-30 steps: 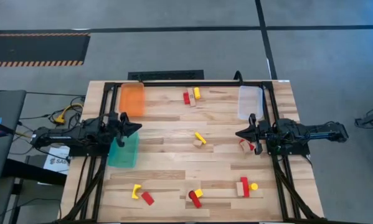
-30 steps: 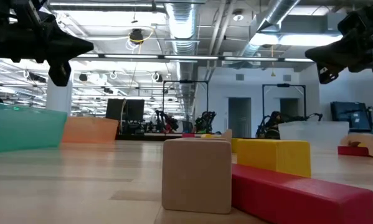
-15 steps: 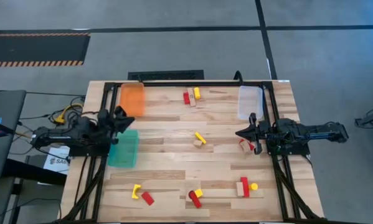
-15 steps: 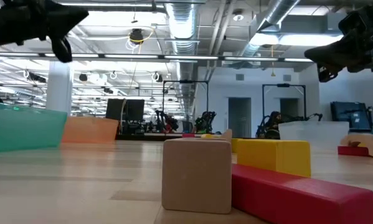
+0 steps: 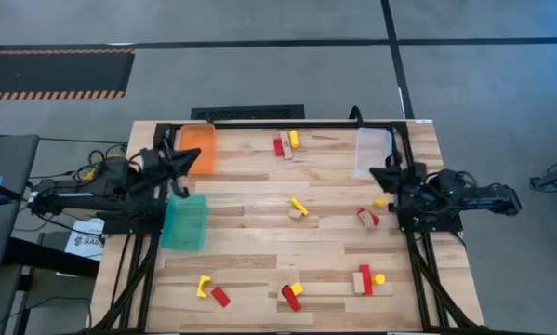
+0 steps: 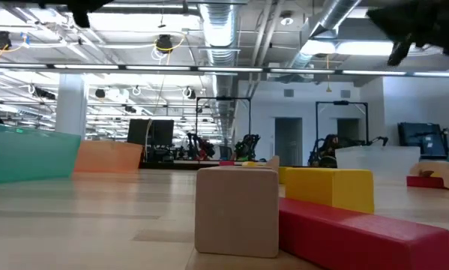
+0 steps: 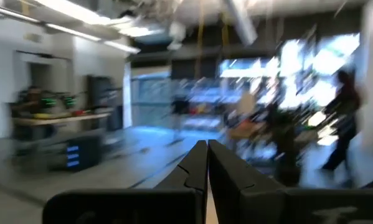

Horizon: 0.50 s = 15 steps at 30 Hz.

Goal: Sort & place blocks by color
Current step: Put the brown wooden block into the white bin

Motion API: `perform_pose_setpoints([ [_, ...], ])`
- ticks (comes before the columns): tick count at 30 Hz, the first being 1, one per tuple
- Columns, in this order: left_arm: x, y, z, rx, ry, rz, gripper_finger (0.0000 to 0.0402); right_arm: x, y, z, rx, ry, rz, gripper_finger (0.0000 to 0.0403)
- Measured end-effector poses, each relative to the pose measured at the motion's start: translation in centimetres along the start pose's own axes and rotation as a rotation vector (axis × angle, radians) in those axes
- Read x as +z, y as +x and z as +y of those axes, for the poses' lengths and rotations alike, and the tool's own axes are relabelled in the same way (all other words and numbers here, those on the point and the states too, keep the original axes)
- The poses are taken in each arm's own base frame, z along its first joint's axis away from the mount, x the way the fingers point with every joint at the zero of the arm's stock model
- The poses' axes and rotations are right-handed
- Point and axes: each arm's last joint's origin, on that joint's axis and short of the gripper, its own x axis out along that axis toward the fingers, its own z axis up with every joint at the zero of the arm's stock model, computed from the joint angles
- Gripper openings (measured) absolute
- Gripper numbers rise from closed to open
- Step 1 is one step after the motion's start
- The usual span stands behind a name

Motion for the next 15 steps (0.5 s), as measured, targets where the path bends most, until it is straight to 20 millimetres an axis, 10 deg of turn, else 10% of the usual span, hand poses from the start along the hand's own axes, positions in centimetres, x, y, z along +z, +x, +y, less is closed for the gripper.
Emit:
perform_pose_setpoints([
  [15, 0.7, 8.4, -0.6, -0.098, 0.260, 0.519, 0.0001, 2.3, 9.2, 2.9, 0.037, -0.019, 0.417, 0.0037],
])
